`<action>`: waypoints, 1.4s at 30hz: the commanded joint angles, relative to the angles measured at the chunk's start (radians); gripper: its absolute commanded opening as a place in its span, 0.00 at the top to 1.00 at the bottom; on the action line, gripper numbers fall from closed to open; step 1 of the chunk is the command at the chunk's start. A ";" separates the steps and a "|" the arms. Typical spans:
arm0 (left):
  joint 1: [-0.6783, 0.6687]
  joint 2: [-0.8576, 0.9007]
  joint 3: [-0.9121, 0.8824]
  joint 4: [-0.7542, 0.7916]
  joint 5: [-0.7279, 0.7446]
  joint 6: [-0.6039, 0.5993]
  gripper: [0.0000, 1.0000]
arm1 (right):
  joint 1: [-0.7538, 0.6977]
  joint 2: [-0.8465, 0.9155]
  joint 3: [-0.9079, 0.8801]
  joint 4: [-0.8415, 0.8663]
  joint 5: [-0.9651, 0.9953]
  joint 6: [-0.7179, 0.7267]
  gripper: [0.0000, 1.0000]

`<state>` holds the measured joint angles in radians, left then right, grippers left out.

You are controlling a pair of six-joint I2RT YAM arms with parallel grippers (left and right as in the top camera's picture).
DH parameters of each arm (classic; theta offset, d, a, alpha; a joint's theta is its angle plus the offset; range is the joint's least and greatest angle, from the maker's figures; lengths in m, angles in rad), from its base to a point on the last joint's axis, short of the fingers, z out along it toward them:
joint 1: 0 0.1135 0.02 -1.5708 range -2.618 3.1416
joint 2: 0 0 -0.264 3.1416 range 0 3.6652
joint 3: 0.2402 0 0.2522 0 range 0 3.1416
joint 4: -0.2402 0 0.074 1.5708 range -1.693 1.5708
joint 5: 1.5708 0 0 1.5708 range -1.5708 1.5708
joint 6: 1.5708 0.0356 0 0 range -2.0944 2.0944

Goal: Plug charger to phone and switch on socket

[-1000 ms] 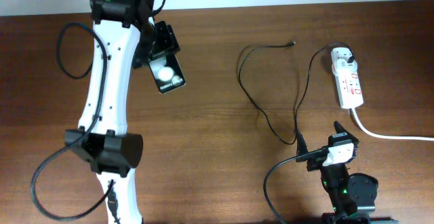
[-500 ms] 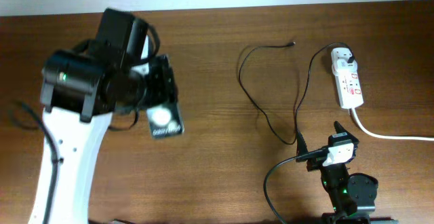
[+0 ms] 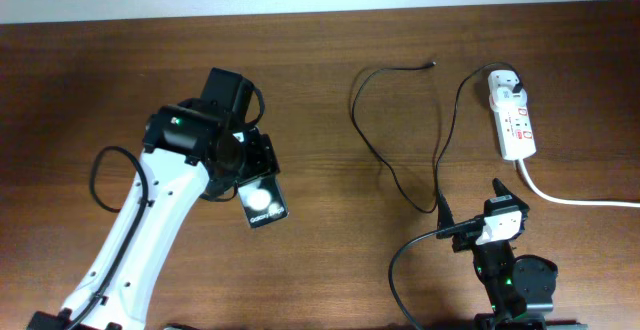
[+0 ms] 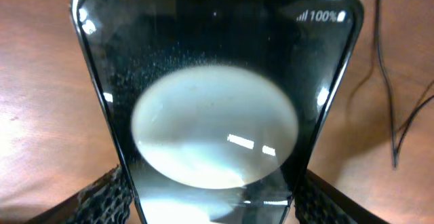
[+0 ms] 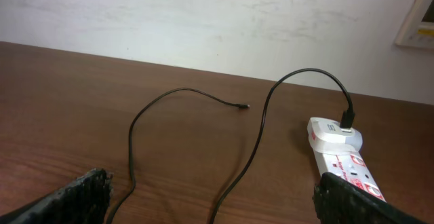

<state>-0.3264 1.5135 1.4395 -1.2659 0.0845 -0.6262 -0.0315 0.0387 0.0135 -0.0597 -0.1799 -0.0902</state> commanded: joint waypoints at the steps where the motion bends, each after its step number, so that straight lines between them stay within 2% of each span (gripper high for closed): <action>1: 0.002 -0.014 -0.053 0.077 0.078 -0.042 0.48 | 0.005 -0.004 -0.008 -0.003 0.008 -0.007 0.02; 7: 0.002 -0.014 -0.066 0.088 0.089 -0.264 0.48 | 0.005 -0.004 -0.008 -0.003 0.008 -0.007 0.02; 10: 0.002 -0.014 -0.066 0.112 0.105 -0.432 0.48 | 0.005 -0.004 -0.008 -0.003 0.008 -0.007 0.01; 15: 0.002 -0.014 -0.066 0.221 0.208 -0.462 0.48 | 0.005 -0.004 -0.008 -0.002 -0.032 0.011 0.02; 16: 0.006 -0.014 -0.066 0.224 0.216 -0.461 0.49 | 0.005 -0.004 -0.008 0.001 -0.064 0.116 0.02; 17: 0.020 -0.014 -0.066 0.226 0.227 -0.454 0.50 | 0.005 -0.004 -0.008 0.002 -0.083 0.283 0.02; 19: 0.070 -0.014 -0.066 0.225 0.242 -0.383 0.50 | 0.005 -0.004 -0.008 0.003 -0.109 0.573 0.02; 20: 0.090 -0.014 -0.066 0.225 0.254 -0.365 0.51 | 0.005 -0.004 -0.008 0.008 -0.164 0.630 0.02; 24: 0.140 0.007 -0.073 0.221 0.358 -0.283 0.51 | 0.005 -0.004 -0.008 -0.005 -0.642 0.639 0.02; 25: 0.140 0.016 -0.089 0.222 0.373 -0.283 0.51 | 0.005 -0.004 -0.008 -0.016 -0.736 0.702 0.02; 28: 0.140 0.041 -0.163 0.226 0.456 -0.283 0.52 | 0.005 -0.004 -0.008 -0.048 -0.917 1.139 0.02; 29: 0.140 0.043 -0.175 0.229 0.491 -0.284 0.52 | 0.005 -0.004 -0.008 -0.048 -0.933 1.207 0.02; 33: 0.140 0.044 -0.182 0.245 0.575 -0.285 0.52 | 0.005 -0.004 -0.008 -0.031 -0.795 1.209 0.02; 35: 0.140 0.044 -0.182 0.245 0.582 -0.286 0.52 | 0.005 -0.004 -0.008 -0.025 -0.774 1.083 0.01; 39: 0.140 0.044 -0.182 0.261 0.581 -0.304 0.52 | 0.005 0.005 0.038 0.031 -0.735 1.063 0.02; 42: 0.140 0.044 -0.182 0.264 0.555 -0.304 0.52 | 0.005 0.138 0.114 0.030 -0.735 1.005 0.02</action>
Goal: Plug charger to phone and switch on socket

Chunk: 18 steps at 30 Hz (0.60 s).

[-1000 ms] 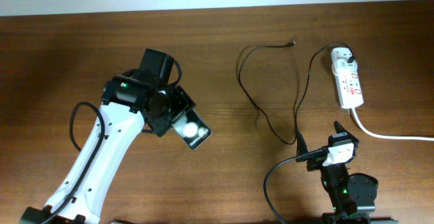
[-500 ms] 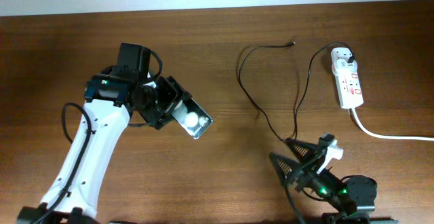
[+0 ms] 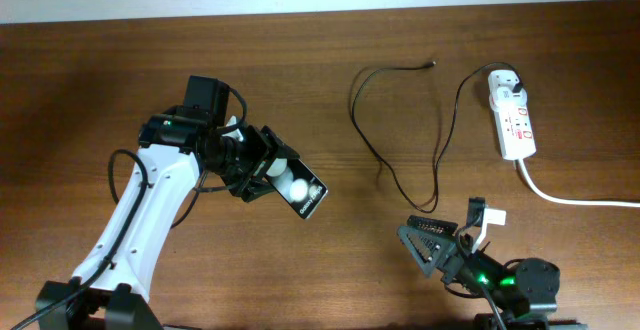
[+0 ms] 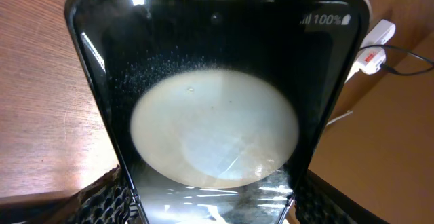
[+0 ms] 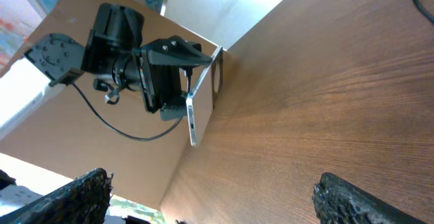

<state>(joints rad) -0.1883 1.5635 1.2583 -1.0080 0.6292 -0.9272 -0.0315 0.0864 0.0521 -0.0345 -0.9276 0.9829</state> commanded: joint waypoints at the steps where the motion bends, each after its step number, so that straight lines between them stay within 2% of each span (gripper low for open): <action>1: 0.002 -0.006 -0.001 0.009 0.007 -0.003 0.51 | 0.006 0.144 0.106 0.005 0.013 -0.091 0.02; 4: 0.002 -0.006 -0.001 0.013 0.007 -0.003 0.52 | 0.022 0.390 0.253 0.006 0.033 -0.202 0.04; 5: 0.002 -0.006 -0.001 0.021 0.008 -0.003 0.52 | 0.070 0.498 0.325 0.005 0.080 -0.249 0.04; 9: 0.002 -0.006 -0.001 0.035 0.012 -0.027 0.51 | 0.409 0.802 0.500 0.013 0.423 -0.298 0.04; 10: 0.002 -0.006 -0.001 0.035 0.012 -0.030 0.51 | 0.541 0.893 0.519 0.076 0.534 -0.298 0.04; 12: 0.002 -0.006 -0.001 0.042 0.031 -0.030 0.51 | 0.682 1.023 0.519 0.256 0.629 -0.290 0.05; 15: 0.002 -0.006 -0.001 0.057 0.068 -0.056 0.51 | 0.732 1.170 0.519 0.399 0.682 -0.159 0.05; 18: 0.002 -0.006 -0.001 0.058 0.075 -0.076 0.50 | 0.732 1.262 0.519 0.499 0.682 -0.064 0.18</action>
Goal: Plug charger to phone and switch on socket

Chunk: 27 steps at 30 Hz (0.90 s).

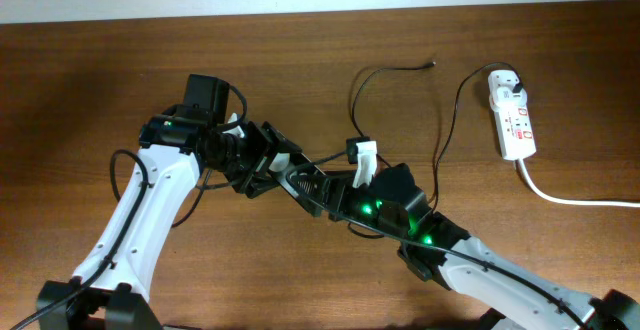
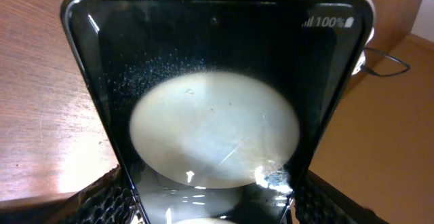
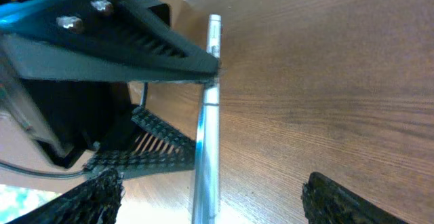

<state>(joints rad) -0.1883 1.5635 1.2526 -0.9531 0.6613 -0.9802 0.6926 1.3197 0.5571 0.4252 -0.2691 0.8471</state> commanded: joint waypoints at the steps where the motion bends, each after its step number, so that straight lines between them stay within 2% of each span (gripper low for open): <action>1: 0.002 -0.006 0.005 0.003 0.042 -0.026 0.50 | 0.008 0.045 0.014 0.063 0.023 0.079 0.25; 3: 0.002 -0.006 0.005 0.003 0.042 -0.026 0.50 | 0.008 0.046 0.014 0.070 0.024 0.100 0.40; 5: 0.002 -0.006 0.005 0.007 0.042 -0.026 0.50 | 0.008 0.046 0.014 0.069 0.027 0.158 0.48; 6: 0.002 -0.006 0.005 0.019 0.042 -0.026 0.50 | 0.008 0.046 0.014 0.070 0.027 0.167 0.55; 7: 0.002 -0.006 0.005 0.027 0.042 -0.026 0.50 | 0.008 0.046 0.014 0.070 0.027 0.203 0.55; 11: 0.002 -0.006 0.005 0.037 0.042 -0.026 0.50 | 0.009 0.046 0.014 0.073 0.019 0.295 0.68; 13: 0.002 -0.006 0.005 0.041 0.042 -0.025 0.49 | 0.009 0.046 0.014 0.077 0.014 0.296 0.71; 19: 0.002 -0.006 0.005 0.060 0.042 -0.026 0.48 | 0.054 0.046 0.014 0.126 0.035 0.295 0.73; 24: 0.002 -0.006 0.005 0.059 0.042 -0.026 0.47 | 0.054 0.046 0.014 0.125 0.045 0.295 0.85; 27: 0.002 -0.006 0.005 0.059 0.042 -0.025 0.46 | 0.054 0.046 0.014 0.125 0.046 0.295 0.89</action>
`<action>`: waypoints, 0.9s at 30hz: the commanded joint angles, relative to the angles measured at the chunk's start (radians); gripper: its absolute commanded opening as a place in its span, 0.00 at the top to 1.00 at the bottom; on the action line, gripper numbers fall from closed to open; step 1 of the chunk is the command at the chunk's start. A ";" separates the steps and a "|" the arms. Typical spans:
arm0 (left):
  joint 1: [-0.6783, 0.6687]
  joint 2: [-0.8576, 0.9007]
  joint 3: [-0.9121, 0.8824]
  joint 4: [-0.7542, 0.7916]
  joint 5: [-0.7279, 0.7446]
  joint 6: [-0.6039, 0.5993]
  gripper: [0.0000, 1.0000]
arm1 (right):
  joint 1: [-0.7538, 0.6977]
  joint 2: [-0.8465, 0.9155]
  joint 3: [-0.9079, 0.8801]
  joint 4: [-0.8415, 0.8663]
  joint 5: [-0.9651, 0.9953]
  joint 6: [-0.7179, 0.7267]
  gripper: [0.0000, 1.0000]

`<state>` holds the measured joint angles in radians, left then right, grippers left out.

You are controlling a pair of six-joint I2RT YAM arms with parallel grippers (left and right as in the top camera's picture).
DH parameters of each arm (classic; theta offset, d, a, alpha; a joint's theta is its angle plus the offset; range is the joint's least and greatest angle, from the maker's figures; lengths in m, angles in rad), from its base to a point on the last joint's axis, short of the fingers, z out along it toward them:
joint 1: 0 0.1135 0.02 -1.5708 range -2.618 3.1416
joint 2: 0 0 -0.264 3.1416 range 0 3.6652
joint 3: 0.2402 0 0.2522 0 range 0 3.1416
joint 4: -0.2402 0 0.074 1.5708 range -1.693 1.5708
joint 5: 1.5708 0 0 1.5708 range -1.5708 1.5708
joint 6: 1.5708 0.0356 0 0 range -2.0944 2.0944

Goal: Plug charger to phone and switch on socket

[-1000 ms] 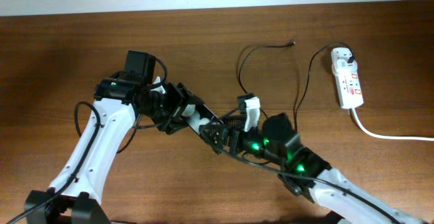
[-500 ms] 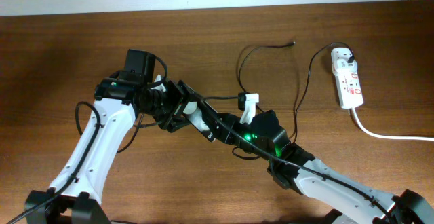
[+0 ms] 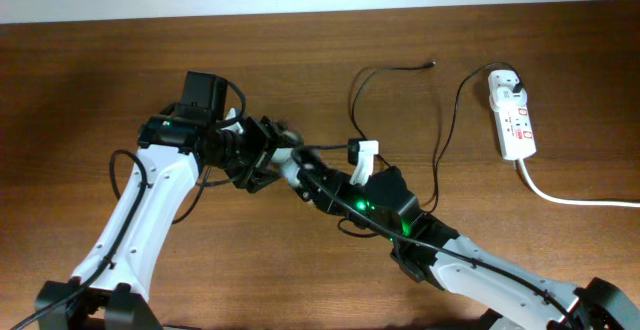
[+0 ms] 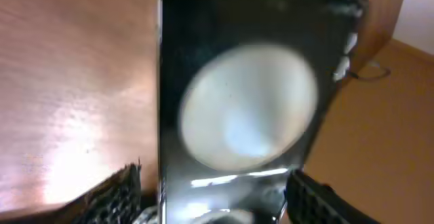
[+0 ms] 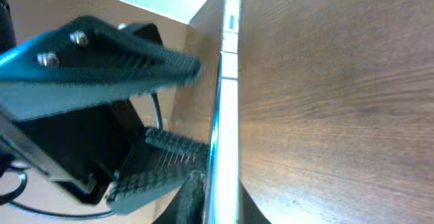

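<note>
The phone [image 3: 287,156] hangs above the table's middle left, between both arms. In the left wrist view the phone [image 4: 244,102] is blurred and turned, with a gap between it and my left finger [image 4: 115,197]; my left gripper [image 4: 213,200] looks open around it. In the right wrist view the phone [image 5: 227,115] stands sharp and edge-on, and my right gripper [image 5: 220,210] is shut on its edge. The left gripper [image 3: 262,156] and right gripper [image 3: 300,170] meet at the phone. The black charger cable [image 3: 375,150] ends in a free plug [image 3: 430,65]; its adapter [image 3: 508,88] sits in the white socket strip [image 3: 515,120].
The strip's white cord [image 3: 580,200] runs off the right edge. The cable's loops lie between the right arm and the strip. My right arm stretches diagonally from the front right across the table.
My right gripper was open around the phone's edge and is now shut on it. The left fingers, tight on the phone before, now show a gap, and the phone has turned in the left wrist view.
My left gripper first held the phone low over the table while the right arm was folded at the front right. Then the phone was raised and turned toward the right. The right arm reached across, stood open at the phone, and now grips it.
</note>
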<state>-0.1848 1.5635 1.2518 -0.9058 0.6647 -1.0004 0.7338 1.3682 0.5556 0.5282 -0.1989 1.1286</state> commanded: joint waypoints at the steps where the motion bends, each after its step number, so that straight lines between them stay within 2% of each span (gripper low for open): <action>1: -0.002 -0.006 0.005 0.012 0.039 -0.005 0.46 | 0.012 -0.003 0.015 0.022 -0.024 0.014 0.90; 5: -0.002 -0.006 0.005 0.011 0.039 -0.004 0.45 | 0.011 -0.003 0.015 0.023 -0.024 0.014 0.95; 8: 0.000 -0.006 0.005 0.012 0.039 0.073 0.46 | -0.002 -0.003 0.015 0.023 -0.029 0.020 0.96; 10: 0.034 -0.016 0.006 0.038 0.039 0.232 0.46 | -0.039 -0.003 0.015 0.023 -0.083 0.164 0.96; 13: 0.143 -0.070 0.006 0.010 0.037 0.468 0.37 | -0.074 -0.003 0.015 0.023 -0.191 0.311 0.96; 15: 0.301 -0.162 0.006 -0.081 0.035 0.618 0.33 | -0.097 -0.003 0.015 0.023 -0.280 0.329 0.96; 18: 0.477 -0.296 0.006 -0.227 -0.050 0.733 0.27 | -0.101 -0.003 0.015 0.023 -0.327 0.377 0.96; 19: 0.508 -0.323 0.006 -0.256 -0.075 0.743 0.25 | -0.101 -0.003 0.015 0.022 -0.333 0.377 0.96; 21: 0.593 -0.410 0.006 -0.363 -0.158 0.753 0.08 | -0.101 -0.003 0.015 0.022 -0.346 0.377 0.96; 23: 0.621 -0.455 0.006 -0.427 -0.224 0.752 0.01 | -0.101 -0.003 0.015 0.022 -0.366 0.377 0.96; 27: 0.621 -0.460 0.005 -0.480 -0.224 0.752 0.01 | -0.101 -0.003 0.015 0.022 -0.428 0.441 0.96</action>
<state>0.4297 1.1049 1.2530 -1.3701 0.4656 -0.2684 0.6373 1.3701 0.5556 0.5320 -0.5739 1.5261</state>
